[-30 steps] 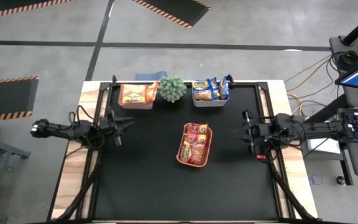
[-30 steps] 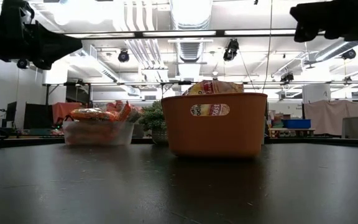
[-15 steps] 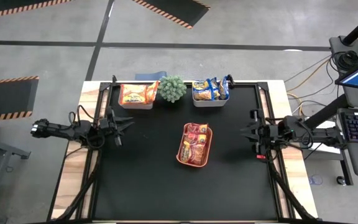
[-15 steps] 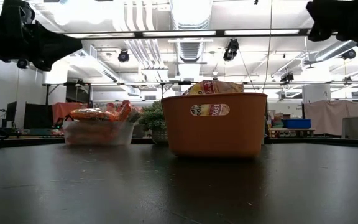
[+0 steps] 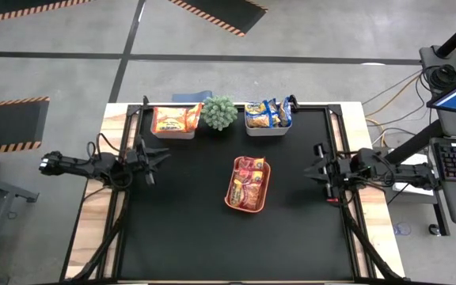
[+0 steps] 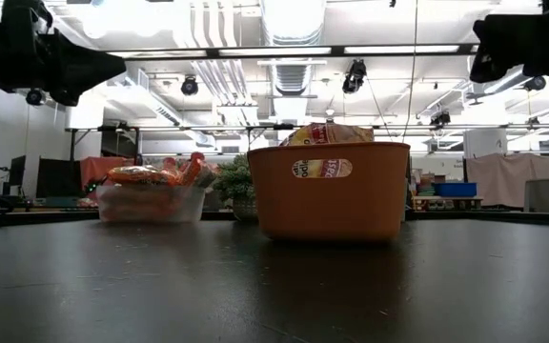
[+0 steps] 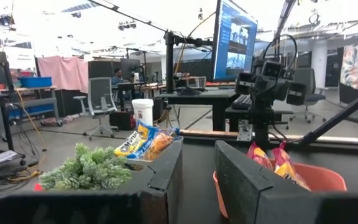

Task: Sort Maruchan noodles
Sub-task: Return to Home Position

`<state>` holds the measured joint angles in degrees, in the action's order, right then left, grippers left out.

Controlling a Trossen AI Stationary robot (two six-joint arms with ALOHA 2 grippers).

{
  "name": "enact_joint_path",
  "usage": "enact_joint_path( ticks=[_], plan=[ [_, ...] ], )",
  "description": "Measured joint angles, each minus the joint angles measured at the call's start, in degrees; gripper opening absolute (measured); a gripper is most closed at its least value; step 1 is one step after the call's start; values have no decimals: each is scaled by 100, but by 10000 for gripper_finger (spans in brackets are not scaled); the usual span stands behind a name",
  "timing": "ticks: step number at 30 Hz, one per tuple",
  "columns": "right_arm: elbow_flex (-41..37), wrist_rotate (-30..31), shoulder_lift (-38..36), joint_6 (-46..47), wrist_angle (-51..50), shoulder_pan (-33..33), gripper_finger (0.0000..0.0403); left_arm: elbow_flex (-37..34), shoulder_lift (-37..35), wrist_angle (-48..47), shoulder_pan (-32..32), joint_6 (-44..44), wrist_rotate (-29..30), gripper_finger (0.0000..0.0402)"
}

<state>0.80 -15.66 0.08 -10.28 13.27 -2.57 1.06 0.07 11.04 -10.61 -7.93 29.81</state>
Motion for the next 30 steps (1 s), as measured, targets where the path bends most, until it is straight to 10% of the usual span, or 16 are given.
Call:
enact_joint_path(
  ticks=[30],
  plan=[
    [31,-230,319,1252,2,0,59,28,75,1,0,117,21,77]
  ],
)
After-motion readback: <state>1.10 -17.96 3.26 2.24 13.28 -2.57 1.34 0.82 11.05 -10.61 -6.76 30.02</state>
